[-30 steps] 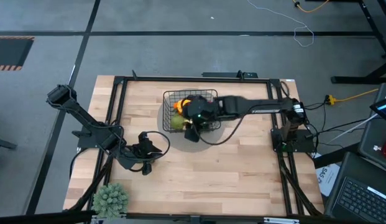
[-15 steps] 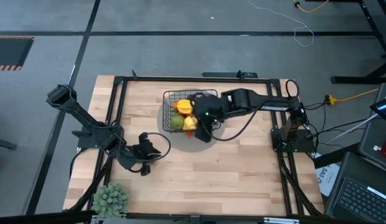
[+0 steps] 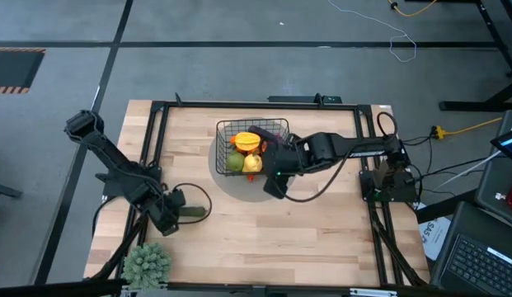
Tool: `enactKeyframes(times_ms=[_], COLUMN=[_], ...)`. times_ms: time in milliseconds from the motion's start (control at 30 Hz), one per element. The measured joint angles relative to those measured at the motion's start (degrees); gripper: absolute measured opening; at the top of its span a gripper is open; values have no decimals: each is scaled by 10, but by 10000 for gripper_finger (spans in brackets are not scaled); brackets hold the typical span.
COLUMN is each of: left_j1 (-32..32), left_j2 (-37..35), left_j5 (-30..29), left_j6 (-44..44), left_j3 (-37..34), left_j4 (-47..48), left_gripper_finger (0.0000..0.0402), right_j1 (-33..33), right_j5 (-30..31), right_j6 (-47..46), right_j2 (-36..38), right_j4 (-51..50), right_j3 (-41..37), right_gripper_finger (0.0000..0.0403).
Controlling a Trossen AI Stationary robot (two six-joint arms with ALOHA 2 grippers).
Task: Build produce basket
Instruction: Put the green chili pepper into the wire organizer
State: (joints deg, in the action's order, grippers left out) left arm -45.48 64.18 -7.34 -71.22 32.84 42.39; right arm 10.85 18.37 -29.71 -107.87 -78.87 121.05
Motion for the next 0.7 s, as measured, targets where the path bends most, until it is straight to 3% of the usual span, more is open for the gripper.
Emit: enactKeyframes(times_ms=[100, 333, 433, 567, 633, 700], left_j1=[-4, 42, 97, 178, 207, 229], left_j2=[0, 47, 92, 157, 176, 176], left_j5=[11, -94, -126, -133, -81, 0], left_j6=[-16, 50, 144, 327, 402, 434], left_j3=[0, 0, 0, 0, 1, 1], left_j4=[8, -39, -180, -492, -621, -663], left_gripper_finger=[41, 41, 41, 41, 41, 41], right_j1=[9, 20, 22, 22, 22, 22], right_j5=[0, 0, 0, 1, 1, 0], right_j6=[1, 1, 2, 4, 10, 14], right_j2=[0, 0, 0, 0, 0, 0], right_j4=[2, 5, 13, 22, 23, 22], right_j3=[0, 0, 0, 0, 0, 0], right_gripper_finger=[200, 200, 200, 200, 200, 200])
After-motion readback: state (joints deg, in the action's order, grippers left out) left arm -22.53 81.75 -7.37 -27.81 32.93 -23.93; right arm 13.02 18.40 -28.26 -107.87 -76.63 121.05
